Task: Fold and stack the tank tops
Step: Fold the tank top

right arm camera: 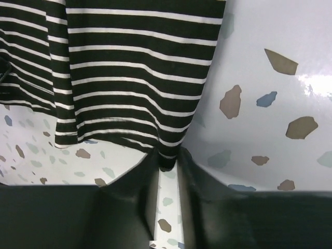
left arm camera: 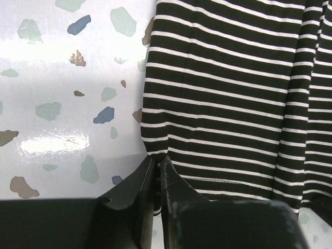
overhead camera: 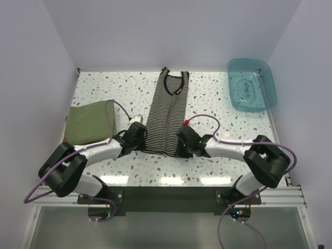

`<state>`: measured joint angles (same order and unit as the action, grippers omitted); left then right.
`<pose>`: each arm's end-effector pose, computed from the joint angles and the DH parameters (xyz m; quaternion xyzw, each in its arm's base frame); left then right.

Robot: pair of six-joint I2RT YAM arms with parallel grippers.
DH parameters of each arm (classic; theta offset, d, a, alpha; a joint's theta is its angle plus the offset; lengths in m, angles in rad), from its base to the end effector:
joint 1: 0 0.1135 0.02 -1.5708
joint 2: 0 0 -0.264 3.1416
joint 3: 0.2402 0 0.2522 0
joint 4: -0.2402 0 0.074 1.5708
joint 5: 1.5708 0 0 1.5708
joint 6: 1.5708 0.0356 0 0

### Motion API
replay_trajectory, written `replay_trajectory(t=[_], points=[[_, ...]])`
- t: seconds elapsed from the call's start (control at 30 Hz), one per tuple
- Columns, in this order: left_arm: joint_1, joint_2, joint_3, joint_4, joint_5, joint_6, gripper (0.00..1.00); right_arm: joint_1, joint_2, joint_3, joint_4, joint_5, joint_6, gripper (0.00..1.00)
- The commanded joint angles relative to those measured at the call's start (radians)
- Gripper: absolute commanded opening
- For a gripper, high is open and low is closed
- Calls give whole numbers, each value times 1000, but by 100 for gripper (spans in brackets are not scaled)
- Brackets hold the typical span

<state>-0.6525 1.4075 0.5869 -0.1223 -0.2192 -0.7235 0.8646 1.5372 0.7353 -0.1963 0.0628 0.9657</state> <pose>0.2048 -0.1468 0.1477 -0.0673 0.9436 -0.1146 0.3032 0.1860 0.2146 0.1510 0.0573 0.9571 0.2054 0.1960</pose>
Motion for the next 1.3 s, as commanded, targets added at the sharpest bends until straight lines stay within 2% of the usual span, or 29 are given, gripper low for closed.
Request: replay_trajectory(t=[0.0, 0.13, 0.33, 0.43, 0.63, 0.77, 0.9, 1.13, 1.27], points=[[1, 35, -78, -73, 92, -19, 11, 11, 37, -14, -72, 48, -5, 16], [-35, -31, -105, -83, 115, -54, 4, 14, -40, -43, -133, 89, -10, 1], [-226, -145, -145, -163, 80, -235, 2, 89, -234, -117, -287, 143, 40, 0], [-320, -223, -179, -197, 75, -339, 0, 195, -336, -161, -363, 163, 111, 0], [-414, -352, -171, -298, 41, -458, 0, 309, -465, -125, -521, 247, 245, 0], [-414, -366, -92, -365, 9, -456, 0, 310, -479, -36, -566, 287, 226, 0], [-404, -351, 54, -413, -60, -424, 0, 294, -414, 70, -595, 342, 176, 0], [-176, -253, 191, -356, -9, -262, 0, 96, -281, 212, -514, 273, 7, 0], [-84, -161, 277, -306, 9, -188, 0, 1, -175, 292, -476, 224, -96, 0]])
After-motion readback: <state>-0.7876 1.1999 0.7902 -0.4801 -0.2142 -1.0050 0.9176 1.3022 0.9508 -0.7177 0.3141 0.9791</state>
